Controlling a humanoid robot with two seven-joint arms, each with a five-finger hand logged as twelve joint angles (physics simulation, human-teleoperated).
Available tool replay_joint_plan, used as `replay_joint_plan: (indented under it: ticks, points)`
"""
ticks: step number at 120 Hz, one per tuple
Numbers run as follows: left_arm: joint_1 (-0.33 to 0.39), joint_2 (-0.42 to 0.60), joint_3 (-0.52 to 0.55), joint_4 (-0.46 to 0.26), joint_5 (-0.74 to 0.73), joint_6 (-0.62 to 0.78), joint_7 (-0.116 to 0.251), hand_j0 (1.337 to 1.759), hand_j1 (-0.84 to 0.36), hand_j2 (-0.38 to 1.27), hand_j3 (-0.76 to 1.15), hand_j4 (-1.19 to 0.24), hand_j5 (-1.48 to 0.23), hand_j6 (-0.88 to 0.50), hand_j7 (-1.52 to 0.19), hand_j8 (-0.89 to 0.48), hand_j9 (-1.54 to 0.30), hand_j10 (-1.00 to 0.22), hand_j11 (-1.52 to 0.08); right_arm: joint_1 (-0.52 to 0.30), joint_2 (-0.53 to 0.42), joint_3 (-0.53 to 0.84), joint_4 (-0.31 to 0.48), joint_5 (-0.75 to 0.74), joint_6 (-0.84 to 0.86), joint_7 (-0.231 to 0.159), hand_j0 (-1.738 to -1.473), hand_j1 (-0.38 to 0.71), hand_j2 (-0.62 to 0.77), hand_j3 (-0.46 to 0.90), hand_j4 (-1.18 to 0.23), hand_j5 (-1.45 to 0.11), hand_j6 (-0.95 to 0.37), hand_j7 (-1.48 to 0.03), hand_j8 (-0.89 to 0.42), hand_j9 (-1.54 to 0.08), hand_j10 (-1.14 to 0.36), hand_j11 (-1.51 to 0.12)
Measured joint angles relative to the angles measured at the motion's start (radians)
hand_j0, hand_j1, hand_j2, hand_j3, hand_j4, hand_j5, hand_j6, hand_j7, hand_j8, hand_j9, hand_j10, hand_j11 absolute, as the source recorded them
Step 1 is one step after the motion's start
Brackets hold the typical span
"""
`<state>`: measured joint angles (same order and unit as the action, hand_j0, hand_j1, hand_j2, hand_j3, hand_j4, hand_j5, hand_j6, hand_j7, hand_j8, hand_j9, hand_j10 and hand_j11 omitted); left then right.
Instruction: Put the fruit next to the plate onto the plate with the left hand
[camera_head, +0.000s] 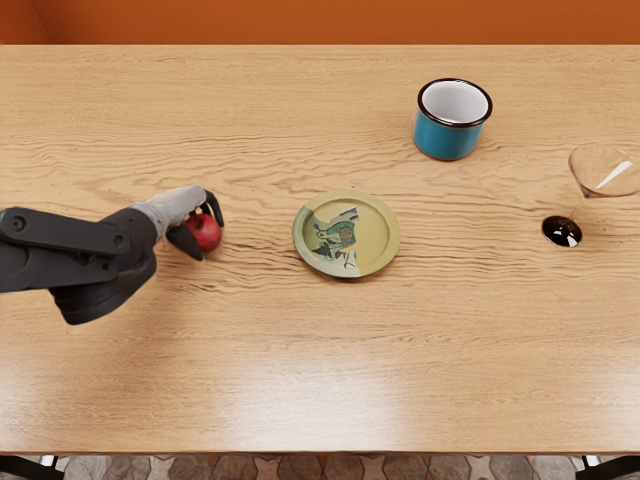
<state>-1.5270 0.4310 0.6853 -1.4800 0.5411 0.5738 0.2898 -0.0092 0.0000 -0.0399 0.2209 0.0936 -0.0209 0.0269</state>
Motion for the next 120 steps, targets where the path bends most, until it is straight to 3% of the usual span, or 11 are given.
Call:
replay_joint_plan:
  ticks: [30, 43, 47, 64, 65, 77, 84, 120]
  points:
    - [-0.105, -0.020, 0.000, 0.003, -0.013, 0.000, 0.000, 1.652, -0.30, 0.21, 0.00, -0.48, -0.98, -0.30, -0.96, -0.37, -0.94, -0.69, -0.95, 0.000, 0.000, 0.000, 0.000, 0.000, 0.000, 0.000, -1.658, -0.31, -0.01, 0.00, -0.03, -0.04, -0.03, -0.04, -0.03, -0.04, -0.03, -0.04]
    - [-0.151, -0.079, 0.001, 0.009, -0.032, 0.000, 0.000, 1.652, -0.31, 0.24, 0.00, -0.49, -0.98, -0.29, -0.96, -0.38, -0.95, -0.70, -0.95, 0.000, 0.000, 0.000, 0.000, 0.000, 0.000, 0.000, -1.658, -0.31, -0.01, 0.00, -0.03, -0.04, -0.03, -0.04, -0.03, -0.04, -0.03, -0.04]
    - [-0.164, -0.098, 0.001, 0.014, -0.038, -0.001, 0.001, 1.651, -0.28, 0.15, 0.00, -0.49, -0.99, -0.30, -0.97, -0.37, -0.95, -0.69, -0.96, 0.000, 0.000, 0.000, 0.000, 0.000, 0.000, 0.000, -1.658, -0.31, -0.01, 0.00, -0.03, -0.04, -0.03, -0.04, -0.03, -0.04, -0.03, -0.04]
    - [-0.197, -0.189, 0.002, 0.038, -0.064, -0.001, 0.000, 1.653, -0.29, 0.32, 0.00, -0.51, -0.98, -0.30, -0.98, -0.37, -0.95, -0.70, -0.95, 0.000, 0.000, 0.000, 0.000, 0.000, 0.000, 0.000, -1.658, -0.31, -0.01, 0.00, -0.03, -0.04, -0.03, -0.04, -0.03, -0.04, -0.03, -0.04]
    - [-0.200, -0.194, 0.002, 0.039, -0.066, -0.001, 0.000, 1.653, -0.28, 0.28, 0.00, -0.51, -0.98, -0.31, -0.98, -0.38, -0.95, -0.70, -0.95, 0.000, 0.000, 0.000, 0.000, 0.000, 0.000, 0.000, -1.658, -0.31, -0.01, 0.00, -0.03, -0.04, -0.03, -0.04, -0.03, -0.04, -0.03, -0.04]
    - [-0.227, -0.277, 0.005, 0.064, -0.090, -0.001, 0.000, 1.654, -0.27, 0.34, 0.00, -0.56, -0.98, -0.35, -0.97, -0.42, -0.95, -0.70, -0.95, 0.000, 0.000, 0.000, 0.000, 0.000, 0.000, 0.000, -1.658, -0.31, -0.01, 0.00, -0.03, -0.04, -0.03, -0.04, -0.03, -0.04, -0.03, -0.04]
    - [-0.235, -0.308, 0.007, 0.077, -0.104, -0.002, -0.001, 1.654, -0.27, 0.40, 0.00, -0.57, -0.99, -0.35, -0.98, -0.42, -0.95, -0.70, -0.95, 0.000, 0.000, 0.000, 0.000, 0.000, 0.000, 0.000, -1.658, -0.31, -0.01, 0.00, -0.03, -0.04, -0.03, -0.04, -0.03, -0.04, -0.03, -0.04]
    - [-0.222, -0.390, 0.008, 0.125, -0.127, -0.003, -0.003, 1.653, -0.19, 0.30, 0.00, -0.61, -0.97, -0.39, -0.97, -0.50, -0.95, -0.70, -0.95, 0.000, 0.000, 0.000, 0.000, 0.000, 0.000, 0.000, -1.658, -0.31, -0.01, 0.00, -0.03, -0.04, -0.03, -0.04, -0.03, -0.04, -0.03, -0.04]
